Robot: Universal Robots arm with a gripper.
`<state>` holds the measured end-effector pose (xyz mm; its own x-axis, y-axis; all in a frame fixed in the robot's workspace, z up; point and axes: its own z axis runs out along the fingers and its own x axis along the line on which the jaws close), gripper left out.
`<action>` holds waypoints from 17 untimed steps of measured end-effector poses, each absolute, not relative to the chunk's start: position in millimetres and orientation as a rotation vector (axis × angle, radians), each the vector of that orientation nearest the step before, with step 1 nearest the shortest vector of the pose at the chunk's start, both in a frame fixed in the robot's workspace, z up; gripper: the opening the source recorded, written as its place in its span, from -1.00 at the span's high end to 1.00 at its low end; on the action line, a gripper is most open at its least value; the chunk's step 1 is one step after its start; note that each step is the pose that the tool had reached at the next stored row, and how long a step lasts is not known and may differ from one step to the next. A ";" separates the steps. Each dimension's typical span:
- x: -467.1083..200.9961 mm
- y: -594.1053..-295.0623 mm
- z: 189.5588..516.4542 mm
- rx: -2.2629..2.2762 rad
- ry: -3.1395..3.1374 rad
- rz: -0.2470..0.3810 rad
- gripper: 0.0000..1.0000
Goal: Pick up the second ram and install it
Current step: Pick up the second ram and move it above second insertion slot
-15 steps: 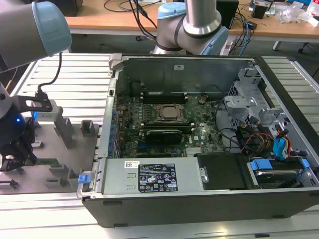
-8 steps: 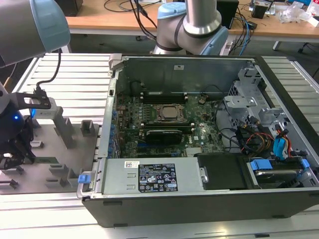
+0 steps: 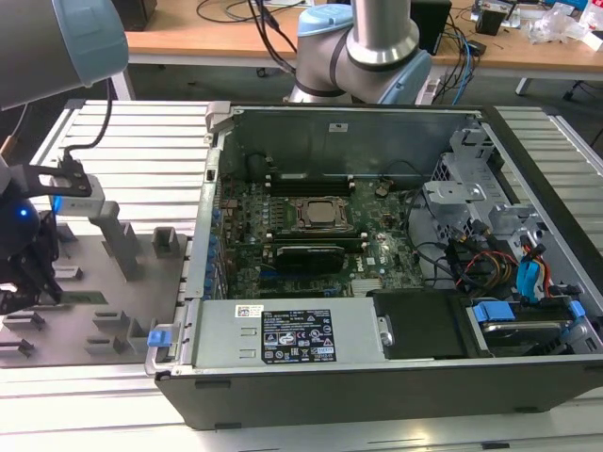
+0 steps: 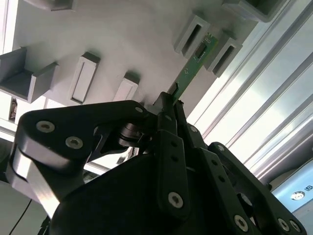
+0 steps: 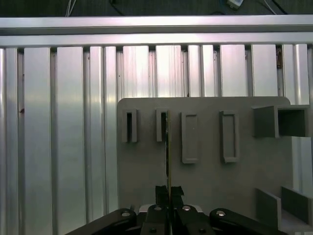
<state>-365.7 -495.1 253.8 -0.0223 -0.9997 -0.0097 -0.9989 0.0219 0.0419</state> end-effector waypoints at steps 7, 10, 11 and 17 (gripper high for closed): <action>-365.7 -495.1 263.5 2.181 -2.229 -0.057 0.73; -365.7 -495.1 270.0 2.181 -2.229 -0.057 0.73; -365.7 -495.1 272.3 2.181 -2.229 -0.057 0.73; -365.7 -495.0 283.2 2.181 -2.229 -0.057 0.73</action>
<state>-365.7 -495.0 283.2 -0.0223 -0.9997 -0.0097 -0.9989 0.0219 0.0419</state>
